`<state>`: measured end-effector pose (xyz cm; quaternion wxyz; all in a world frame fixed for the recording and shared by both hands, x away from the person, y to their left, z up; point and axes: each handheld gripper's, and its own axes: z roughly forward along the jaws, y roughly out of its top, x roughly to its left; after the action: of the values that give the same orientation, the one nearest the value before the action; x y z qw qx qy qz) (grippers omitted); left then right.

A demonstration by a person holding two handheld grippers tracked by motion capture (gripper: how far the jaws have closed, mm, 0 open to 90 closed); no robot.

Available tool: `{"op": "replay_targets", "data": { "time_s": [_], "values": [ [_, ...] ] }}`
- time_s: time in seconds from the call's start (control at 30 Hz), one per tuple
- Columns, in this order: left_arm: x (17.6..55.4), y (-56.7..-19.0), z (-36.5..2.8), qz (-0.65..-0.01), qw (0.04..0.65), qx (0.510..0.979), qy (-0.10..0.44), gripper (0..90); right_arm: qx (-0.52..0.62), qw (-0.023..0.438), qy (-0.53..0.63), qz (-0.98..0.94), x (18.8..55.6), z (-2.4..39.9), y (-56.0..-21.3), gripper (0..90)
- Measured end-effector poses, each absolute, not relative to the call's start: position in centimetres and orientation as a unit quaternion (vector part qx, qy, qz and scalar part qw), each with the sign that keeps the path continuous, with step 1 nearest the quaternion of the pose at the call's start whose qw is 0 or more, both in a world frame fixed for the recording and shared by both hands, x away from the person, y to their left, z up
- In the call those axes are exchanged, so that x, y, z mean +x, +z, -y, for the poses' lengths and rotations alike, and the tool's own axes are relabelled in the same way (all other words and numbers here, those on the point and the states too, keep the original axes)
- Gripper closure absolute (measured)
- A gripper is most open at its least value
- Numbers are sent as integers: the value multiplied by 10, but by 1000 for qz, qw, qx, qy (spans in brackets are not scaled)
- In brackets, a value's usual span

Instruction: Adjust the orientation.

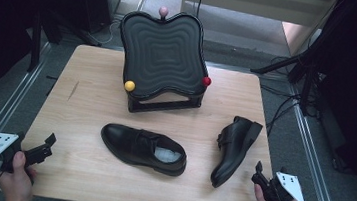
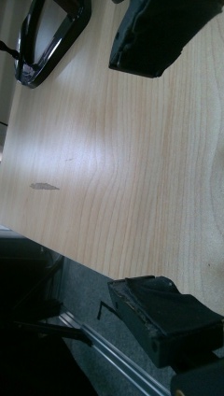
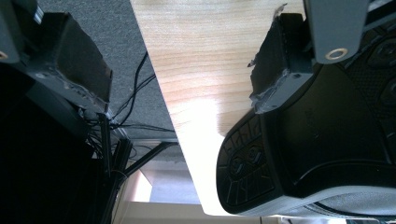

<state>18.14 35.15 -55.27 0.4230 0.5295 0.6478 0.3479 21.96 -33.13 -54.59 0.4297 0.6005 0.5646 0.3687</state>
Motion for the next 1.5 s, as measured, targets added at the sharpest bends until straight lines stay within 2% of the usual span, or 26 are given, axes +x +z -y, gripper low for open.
{"op": "replay_targets", "data": {
  "time_s": [0.23, 0.47, 1.1, 1.5],
  "values": [
    [182, -553, -352, -648, 424, 530, 345, 0, 601, 428, 368, -566, 220, 332, -545, 209],
    [183, -553, -352, -648, 423, 531, 346, 0, 613, 405, 373, -567, 218, 332, -538, 207],
    [182, -553, -352, -648, 424, 530, 346, 0, 567, 404, 408, -591, 195, 291, -491, 191],
    [183, -553, -352, -650, 423, 530, 344, 0, 557, 382, 417, -608, 185, 266, -483, 164]
  ]
}}
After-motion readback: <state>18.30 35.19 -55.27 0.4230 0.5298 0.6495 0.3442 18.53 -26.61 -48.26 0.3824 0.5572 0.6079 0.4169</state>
